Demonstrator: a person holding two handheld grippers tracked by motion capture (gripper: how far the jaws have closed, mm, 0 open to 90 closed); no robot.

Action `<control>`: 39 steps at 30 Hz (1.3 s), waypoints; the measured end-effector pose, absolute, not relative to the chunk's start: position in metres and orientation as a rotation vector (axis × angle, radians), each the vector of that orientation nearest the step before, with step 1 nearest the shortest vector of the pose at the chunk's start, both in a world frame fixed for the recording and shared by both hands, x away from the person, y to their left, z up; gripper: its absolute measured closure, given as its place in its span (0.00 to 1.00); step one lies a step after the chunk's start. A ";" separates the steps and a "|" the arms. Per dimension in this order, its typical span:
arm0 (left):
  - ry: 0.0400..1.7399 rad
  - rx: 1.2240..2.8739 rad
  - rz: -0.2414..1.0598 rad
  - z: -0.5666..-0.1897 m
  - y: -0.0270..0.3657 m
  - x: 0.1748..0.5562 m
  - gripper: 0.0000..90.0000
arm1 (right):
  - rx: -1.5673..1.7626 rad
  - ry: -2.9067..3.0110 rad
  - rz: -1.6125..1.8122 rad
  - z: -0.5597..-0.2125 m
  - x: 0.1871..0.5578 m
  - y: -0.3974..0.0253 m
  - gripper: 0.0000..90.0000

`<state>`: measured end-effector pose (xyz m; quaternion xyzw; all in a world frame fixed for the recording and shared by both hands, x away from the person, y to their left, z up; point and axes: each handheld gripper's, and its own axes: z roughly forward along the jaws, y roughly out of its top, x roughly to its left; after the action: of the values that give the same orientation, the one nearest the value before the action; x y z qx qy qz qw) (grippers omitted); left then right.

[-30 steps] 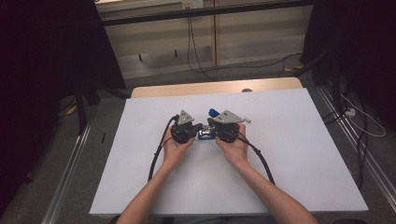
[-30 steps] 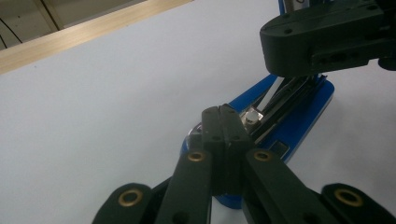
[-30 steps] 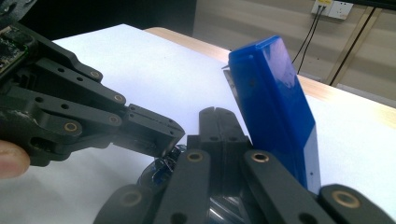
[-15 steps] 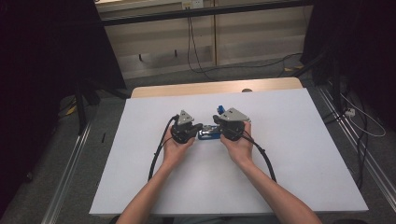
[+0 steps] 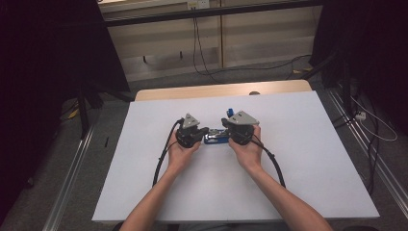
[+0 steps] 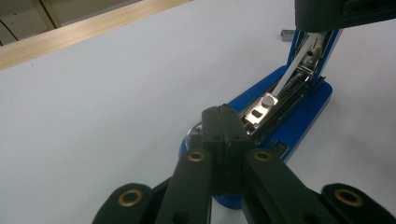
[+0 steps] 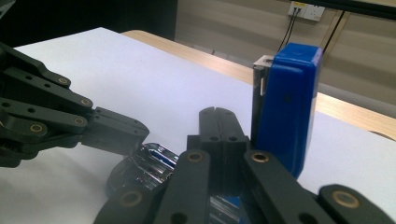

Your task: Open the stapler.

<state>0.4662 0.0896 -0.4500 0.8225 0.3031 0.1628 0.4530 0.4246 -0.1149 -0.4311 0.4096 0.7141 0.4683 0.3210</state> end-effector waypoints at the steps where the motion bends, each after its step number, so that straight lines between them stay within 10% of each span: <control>1: 0.748 2.031 0.402 -0.450 0.089 0.466 1.00 | 1.075 1.872 1.231 -0.431 0.425 -0.115 1.00; 39: 0.740 2.031 0.401 -0.450 0.089 0.466 1.00 | 1.131 1.827 1.203 -0.434 0.420 -0.144 1.00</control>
<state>0.4660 0.0894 -0.4503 0.8229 0.2999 0.1625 0.4544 0.4196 -0.1443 -0.4341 0.4330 0.6994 0.4608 0.3331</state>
